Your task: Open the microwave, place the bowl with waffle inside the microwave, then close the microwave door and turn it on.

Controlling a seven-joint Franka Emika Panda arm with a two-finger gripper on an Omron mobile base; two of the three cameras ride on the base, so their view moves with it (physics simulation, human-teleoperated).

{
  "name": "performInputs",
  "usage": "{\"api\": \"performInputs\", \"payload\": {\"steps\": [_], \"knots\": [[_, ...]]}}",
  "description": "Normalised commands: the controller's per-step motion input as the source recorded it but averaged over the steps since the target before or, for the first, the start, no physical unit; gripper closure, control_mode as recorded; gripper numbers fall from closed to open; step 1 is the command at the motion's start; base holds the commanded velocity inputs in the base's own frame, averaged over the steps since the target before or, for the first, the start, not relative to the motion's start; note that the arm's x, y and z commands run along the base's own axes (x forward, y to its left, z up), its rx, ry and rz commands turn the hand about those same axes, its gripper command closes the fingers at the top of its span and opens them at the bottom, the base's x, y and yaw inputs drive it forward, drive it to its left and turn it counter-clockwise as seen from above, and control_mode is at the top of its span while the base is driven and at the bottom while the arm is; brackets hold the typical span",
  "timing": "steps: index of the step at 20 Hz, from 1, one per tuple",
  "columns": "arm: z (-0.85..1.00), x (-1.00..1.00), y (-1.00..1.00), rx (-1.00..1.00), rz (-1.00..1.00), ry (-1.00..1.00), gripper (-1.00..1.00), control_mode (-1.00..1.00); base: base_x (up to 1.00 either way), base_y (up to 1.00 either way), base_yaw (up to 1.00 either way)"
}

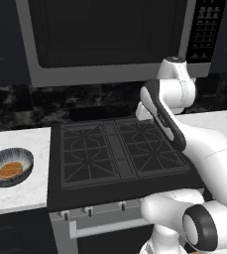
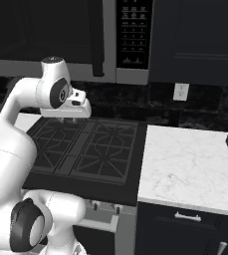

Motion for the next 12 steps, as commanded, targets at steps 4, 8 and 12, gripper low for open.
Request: {"api": "performInputs", "payload": {"steps": [4,8,12], "knots": [[-0.01,0.01,0.04,0.0,0.0,-0.06,-1.0,-1.0,0.0,0.0,0.0],[0.0,-0.31,0.29,0.0,0.03,-0.03,-1.0,-1.0,0.0,0.0,0.0],[0.0,-0.18,0.09,0.03,0.01,-0.03,-1.0,-1.0,0.0,0.0,0.0]]}}
